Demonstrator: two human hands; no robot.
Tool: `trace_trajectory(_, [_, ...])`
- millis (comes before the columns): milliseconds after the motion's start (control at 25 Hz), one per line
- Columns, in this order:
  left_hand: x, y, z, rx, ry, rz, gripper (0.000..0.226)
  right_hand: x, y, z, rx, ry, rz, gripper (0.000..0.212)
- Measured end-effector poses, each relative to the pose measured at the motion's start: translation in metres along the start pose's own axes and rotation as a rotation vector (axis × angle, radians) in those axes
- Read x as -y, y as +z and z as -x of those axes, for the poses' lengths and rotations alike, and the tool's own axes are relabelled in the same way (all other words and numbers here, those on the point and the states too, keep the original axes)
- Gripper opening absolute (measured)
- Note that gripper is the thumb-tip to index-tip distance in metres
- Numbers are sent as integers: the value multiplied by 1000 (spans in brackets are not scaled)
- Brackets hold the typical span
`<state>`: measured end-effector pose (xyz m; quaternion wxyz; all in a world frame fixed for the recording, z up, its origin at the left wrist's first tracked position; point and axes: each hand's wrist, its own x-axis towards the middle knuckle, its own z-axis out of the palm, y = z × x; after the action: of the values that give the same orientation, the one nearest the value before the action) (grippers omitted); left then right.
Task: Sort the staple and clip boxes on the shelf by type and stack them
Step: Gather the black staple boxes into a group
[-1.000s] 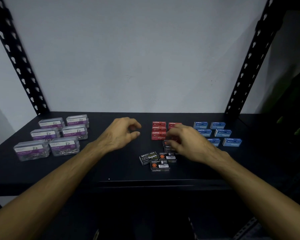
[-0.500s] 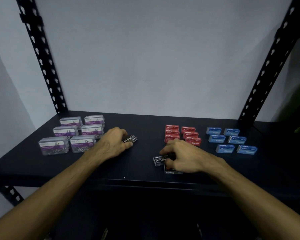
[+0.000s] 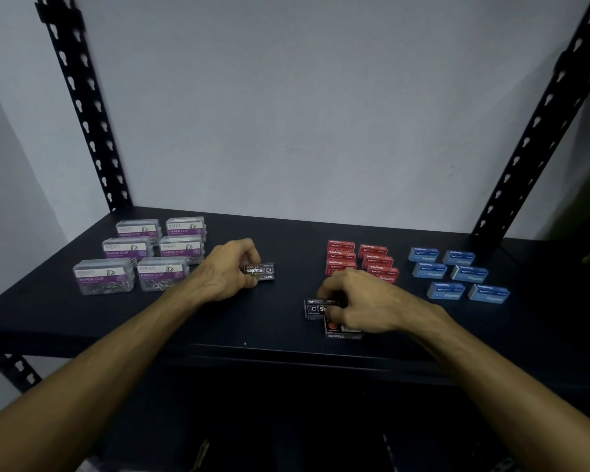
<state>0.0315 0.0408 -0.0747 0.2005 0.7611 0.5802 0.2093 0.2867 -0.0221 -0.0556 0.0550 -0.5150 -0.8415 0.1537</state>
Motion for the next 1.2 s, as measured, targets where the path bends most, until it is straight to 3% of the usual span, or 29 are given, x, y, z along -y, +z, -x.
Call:
trace_trajectory(240, [-1, 0, 2, 19, -2, 45, 26, 0, -3, -1, 1, 31, -105, 19])
trace_trajectory(520, [-1, -2, 3, 42, -31, -20, 15, 0, 15, -13, -219, 3, -1, 16])
trace_trajectory(760, [-5, -14, 5, -13, 54, 80, 12, -1, 17, -11, -236, 5, -22, 17])
trace_trajectory(840, [-8, -18, 6, -14, 133, 63, 17, -1, 18, -11, -249, 19, -38, 18])
trace_trajectory(1040, [-13, -17, 6, 167, 260, -160, 36, -2, 26, -16, -305, 32, -51, 16])
trace_trajectory(1200, [-13, -6, 8, 93, 291, -81, 39, -3, 25, -17, -296, 45, -67, 24])
